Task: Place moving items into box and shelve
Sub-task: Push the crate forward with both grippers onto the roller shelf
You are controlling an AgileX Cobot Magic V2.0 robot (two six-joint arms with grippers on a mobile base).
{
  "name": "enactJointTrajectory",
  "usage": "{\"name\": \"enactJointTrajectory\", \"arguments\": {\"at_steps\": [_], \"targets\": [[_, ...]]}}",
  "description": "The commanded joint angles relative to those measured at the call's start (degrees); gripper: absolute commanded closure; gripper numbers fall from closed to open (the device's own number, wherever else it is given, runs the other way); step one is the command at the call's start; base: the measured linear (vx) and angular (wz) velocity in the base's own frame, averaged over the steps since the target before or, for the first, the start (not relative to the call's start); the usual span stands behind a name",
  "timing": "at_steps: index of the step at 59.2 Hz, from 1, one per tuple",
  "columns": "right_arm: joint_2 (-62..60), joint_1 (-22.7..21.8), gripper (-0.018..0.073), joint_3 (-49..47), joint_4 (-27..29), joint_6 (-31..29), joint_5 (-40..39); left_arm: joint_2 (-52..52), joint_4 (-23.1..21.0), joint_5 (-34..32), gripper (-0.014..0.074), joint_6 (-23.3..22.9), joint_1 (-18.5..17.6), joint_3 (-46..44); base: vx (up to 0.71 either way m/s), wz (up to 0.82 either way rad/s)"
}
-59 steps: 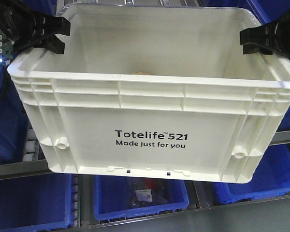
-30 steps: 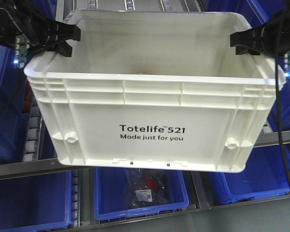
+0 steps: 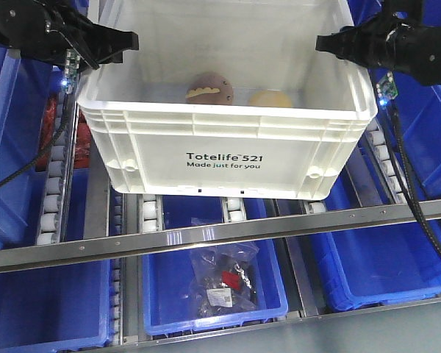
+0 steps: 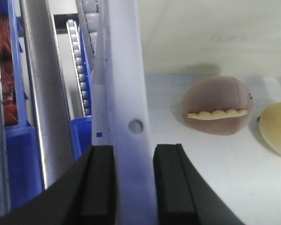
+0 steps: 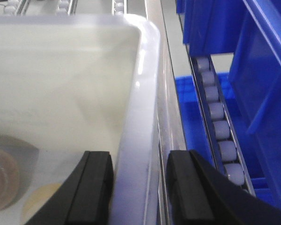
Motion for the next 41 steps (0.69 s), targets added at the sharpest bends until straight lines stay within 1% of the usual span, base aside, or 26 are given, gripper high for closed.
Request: {"name": "enactJointTrajectory", "arguments": {"at_steps": [1,5,12,16,18,19,23,30,36,41], "targets": [[-0.59,2.77,0.0564,-1.88,1.07,0.67,-6.67,1.45,-19.35,-6.75,0.0549,-0.75,-4.68,-1.92,0.0,0.0],[-0.39,3.5,0.0562,-1.88,0.67,-0.24,-6.95,2.78,-20.81,-5.56,0.0519,-0.75,-5.65,-1.92,0.0,0.01],[-0.44,3.66,0.056,-1.88,0.59,-0.71,-6.2,4.95,-20.94,-5.24,0.0461,-0.75,-8.69,-1.92,0.0,0.01],[-0.59,3.66,0.0552,-1.88,0.59,-0.71,-4.67,5.76,-20.69,-5.15,0.0411,-0.68,-10.8,-1.92,0.0,0.01],[-0.79,3.66,0.0543,-1.88,0.59,-0.66,-4.15,5.99,-20.69,-5.43,0.0384,0.36,-11.73,-1.92,0.0,0.02],[-0.79,3.66,0.0536,-1.88,0.59,-0.66,-3.22,6.14,-20.69,-5.54,0.0361,1.95,-12.34,-1.92,0.0,0.03],[-1.17,3.53,0.0498,-1.88,0.55,-0.71,-1.53,6.21,-20.64,-5.77,0.0304,5.65,-13.28,-1.92,0.0,0.04],[-1.79,3.42,0.0384,-1.88,-0.57,-0.71,0.67,5.86,-20.58,-5.98,0.0197,9.86,-13.68,-1.92,0.0,0.07],[-2.53,3.42,0.023,-1.88,-0.57,-0.71,3.28,4.77,-18.92,-6.02,0.0117,12.98,-13.61,-1.92,0.01,0.1],[-3.38,3.42,0.0083,-1.88,-0.57,-0.71,5.43,3.55,-15.99,-6.44,0.0073,13.66,-13.61,-1.92,0.01,0.08]]}}
